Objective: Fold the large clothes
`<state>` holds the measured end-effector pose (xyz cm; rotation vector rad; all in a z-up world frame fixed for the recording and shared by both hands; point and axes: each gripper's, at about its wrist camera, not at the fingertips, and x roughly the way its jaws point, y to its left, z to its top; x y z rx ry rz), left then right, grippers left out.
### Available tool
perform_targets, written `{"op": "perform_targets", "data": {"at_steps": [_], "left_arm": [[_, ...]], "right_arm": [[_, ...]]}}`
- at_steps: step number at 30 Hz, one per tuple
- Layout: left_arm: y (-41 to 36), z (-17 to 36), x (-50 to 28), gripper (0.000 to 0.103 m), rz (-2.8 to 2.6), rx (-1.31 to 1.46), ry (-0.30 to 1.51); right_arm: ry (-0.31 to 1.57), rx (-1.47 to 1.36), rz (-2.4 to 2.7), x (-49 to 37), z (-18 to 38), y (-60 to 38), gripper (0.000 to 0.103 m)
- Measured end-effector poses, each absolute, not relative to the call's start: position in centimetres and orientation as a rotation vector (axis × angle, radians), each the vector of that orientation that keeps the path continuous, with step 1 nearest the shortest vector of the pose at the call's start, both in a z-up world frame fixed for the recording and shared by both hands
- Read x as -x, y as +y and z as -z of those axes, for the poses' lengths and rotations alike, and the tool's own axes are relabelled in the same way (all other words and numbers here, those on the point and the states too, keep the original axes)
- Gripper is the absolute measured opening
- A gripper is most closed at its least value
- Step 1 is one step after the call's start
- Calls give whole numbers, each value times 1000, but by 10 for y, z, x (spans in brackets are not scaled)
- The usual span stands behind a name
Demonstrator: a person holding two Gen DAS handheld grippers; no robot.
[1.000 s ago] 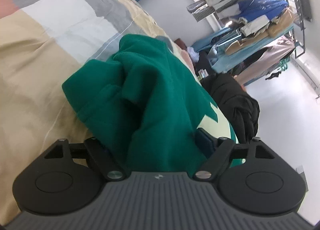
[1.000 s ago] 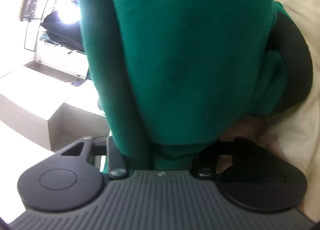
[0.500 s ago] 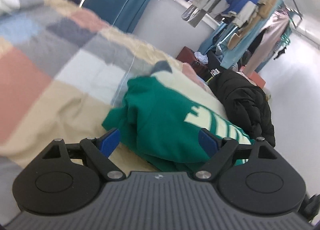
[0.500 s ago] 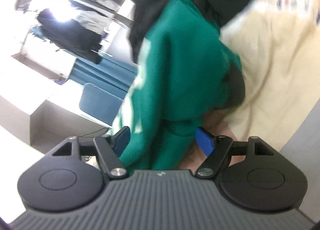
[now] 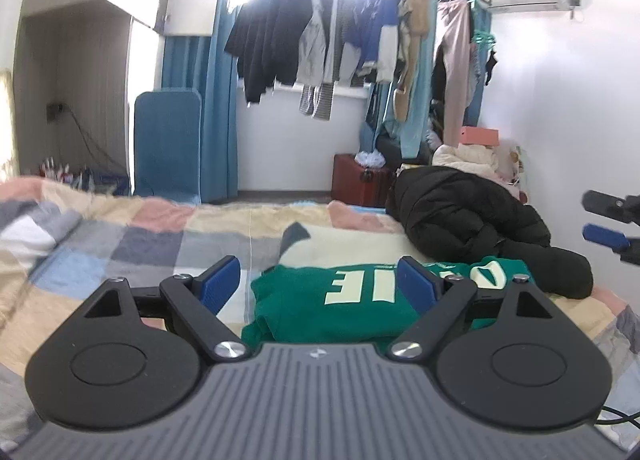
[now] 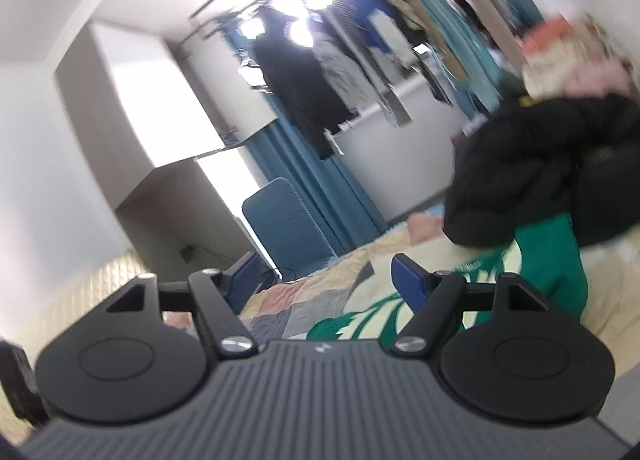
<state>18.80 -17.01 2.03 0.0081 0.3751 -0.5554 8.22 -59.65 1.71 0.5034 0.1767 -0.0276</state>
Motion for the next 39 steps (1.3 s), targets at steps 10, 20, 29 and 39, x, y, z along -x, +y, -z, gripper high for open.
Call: {"op": "perform_targets", "data": {"at_steps": [10,20,29,39], "left_arm": [[-152,-40,-110,88,551,-45,327],[-145,-13,-78,90,563,-75,344],[-133,11,-95,91,539,-52,391],[-134,17,-105,93,531,-46,409]], "right_arm": [[211,-300,41,-45,-25,-528,75],[308,-216,93,-18,-5,-512,75],[360,-192,115,-15,8,-506,75],[387,-188,133,-22,11,-506,75]]}}
